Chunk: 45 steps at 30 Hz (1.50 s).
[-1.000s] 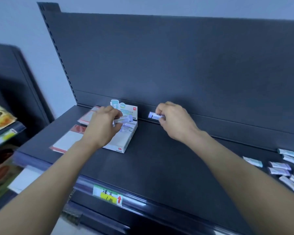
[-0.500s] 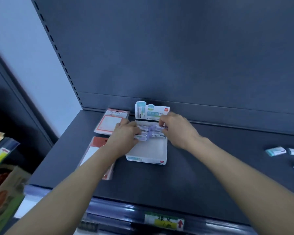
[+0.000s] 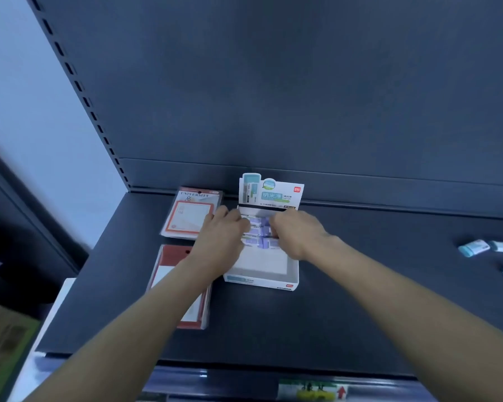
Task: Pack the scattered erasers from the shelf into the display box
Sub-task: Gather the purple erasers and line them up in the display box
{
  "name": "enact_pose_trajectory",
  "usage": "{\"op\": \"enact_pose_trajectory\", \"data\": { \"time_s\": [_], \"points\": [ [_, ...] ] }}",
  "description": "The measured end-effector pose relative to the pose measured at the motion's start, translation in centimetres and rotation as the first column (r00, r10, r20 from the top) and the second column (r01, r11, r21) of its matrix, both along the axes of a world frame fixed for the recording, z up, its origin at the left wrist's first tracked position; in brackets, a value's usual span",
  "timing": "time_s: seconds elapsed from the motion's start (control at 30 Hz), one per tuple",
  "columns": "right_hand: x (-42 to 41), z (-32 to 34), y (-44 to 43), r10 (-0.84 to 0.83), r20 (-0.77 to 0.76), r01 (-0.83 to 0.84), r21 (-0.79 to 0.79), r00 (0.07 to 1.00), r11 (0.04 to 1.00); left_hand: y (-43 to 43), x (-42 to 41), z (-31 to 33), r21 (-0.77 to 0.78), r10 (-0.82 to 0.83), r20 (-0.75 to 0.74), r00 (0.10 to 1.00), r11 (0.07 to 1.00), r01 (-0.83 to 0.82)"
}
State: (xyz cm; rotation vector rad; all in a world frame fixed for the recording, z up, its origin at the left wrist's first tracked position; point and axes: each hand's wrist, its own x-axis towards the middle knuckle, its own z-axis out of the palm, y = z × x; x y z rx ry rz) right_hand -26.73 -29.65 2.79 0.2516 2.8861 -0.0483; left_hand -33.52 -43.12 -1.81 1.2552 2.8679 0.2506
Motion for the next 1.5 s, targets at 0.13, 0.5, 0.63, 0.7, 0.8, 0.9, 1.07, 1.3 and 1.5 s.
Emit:
{"op": "enact_pose_trajectory", "data": {
  "time_s": [0.13, 0.5, 0.63, 0.7, 0.8, 0.9, 1.07, 1.3, 1.5],
  "points": [
    [0.2, 1.7, 0.2, -0.064, -0.101, 0.063, -0.016, 0.993, 0.998, 0.0, -0.2, 2.3, 0.144, 0.008, -0.001, 1.000, 0.990, -0.008],
    [9.9, 7.3, 8.1, -0.275, -0.478, 0.368, 0.111, 0.834, 0.923, 9.7, 6.3, 9.9, 0.472, -0.252, -0.182, 0.950, 0.826, 0.309],
    [15.9, 8.1, 11.7, -0.339, -0.525, 0.479, 0.153, 0.781, 0.865, 13.8, 11.2, 11.3, 0.485, -0.376, -0.239, 0.895, 0.753, 0.445],
    [19.1, 8.6, 13.8, -0.377, -0.548, 0.532, 0.152, 0.747, 0.833, 15.8, 13.8, 11.9, 0.482, -0.425, -0.238, 0.873, 0.729, 0.486],
    [24.0, 9.0, 17.1, -0.431, -0.568, 0.594, 0.133, 0.702, 0.793, 19.0, 18.1, 12.4, 0.475, -0.477, -0.242, 0.845, 0.701, 0.531],
    [29.2, 9.1, 20.5, -0.467, -0.575, 0.635, 0.121, 0.671, 0.763, 22.4, 22.7, 12.1, 0.466, -0.503, -0.229, 0.833, 0.695, 0.548],
    [37.1, 9.0, 26.2, -0.504, -0.563, 0.669, 0.122, 0.655, 0.733, 28.5, 29.5, 11.1, 0.424, -0.521, -0.202, 0.829, 0.717, 0.554],
    [41.3, 7.5, 31.5, -0.485, -0.496, 0.608, 0.113, 0.720, 0.786, 32.8, 33.8, 8.8, 0.347, -0.448, -0.096, 0.889, 0.822, 0.452],
    [40.9, 4.8, 33.4, -0.384, -0.320, 0.405, 0.001, 0.866, 0.914, 34.0, 33.7, 7.7, 0.268, -0.409, -0.059, 0.911, 0.872, 0.409]
  ]
}}
